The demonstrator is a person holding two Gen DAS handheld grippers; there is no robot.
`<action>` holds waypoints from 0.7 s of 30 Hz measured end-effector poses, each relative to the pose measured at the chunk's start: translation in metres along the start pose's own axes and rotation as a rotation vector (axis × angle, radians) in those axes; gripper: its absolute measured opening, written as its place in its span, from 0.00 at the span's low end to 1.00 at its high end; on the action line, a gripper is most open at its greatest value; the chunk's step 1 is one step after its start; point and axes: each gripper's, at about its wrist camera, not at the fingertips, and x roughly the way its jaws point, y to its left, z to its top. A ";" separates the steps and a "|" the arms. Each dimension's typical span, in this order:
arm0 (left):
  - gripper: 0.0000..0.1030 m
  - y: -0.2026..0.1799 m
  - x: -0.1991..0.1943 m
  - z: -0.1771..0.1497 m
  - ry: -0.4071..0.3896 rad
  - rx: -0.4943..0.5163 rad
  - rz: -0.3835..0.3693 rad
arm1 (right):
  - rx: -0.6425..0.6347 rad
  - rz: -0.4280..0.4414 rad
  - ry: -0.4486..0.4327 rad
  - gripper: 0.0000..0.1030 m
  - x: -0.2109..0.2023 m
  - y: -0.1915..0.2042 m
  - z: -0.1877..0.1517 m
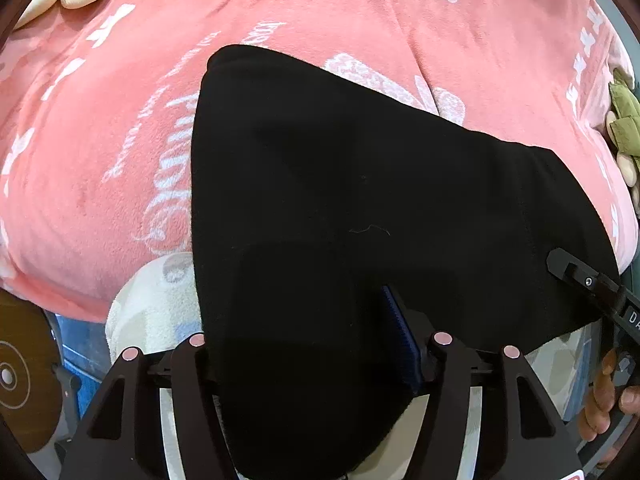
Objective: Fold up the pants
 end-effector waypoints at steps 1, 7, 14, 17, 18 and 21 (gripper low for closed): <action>0.57 0.001 0.001 0.000 0.000 -0.002 -0.001 | -0.003 -0.004 -0.001 0.45 0.000 0.000 0.001; 0.41 0.013 0.002 0.001 -0.009 -0.051 -0.037 | -0.005 -0.007 -0.006 0.40 0.000 0.002 -0.001; 0.30 0.017 -0.009 0.001 -0.038 -0.052 -0.074 | 0.008 -0.006 -0.003 0.37 -0.002 0.005 -0.001; 0.28 0.018 -0.022 -0.001 -0.076 -0.047 -0.108 | 0.021 0.013 -0.006 0.36 -0.008 0.007 -0.004; 0.28 0.018 -0.029 -0.001 -0.089 -0.042 -0.119 | 0.022 0.019 -0.012 0.35 -0.013 0.009 -0.006; 0.27 0.022 -0.050 -0.005 -0.117 -0.039 -0.159 | 0.015 0.039 -0.030 0.35 -0.028 0.013 -0.012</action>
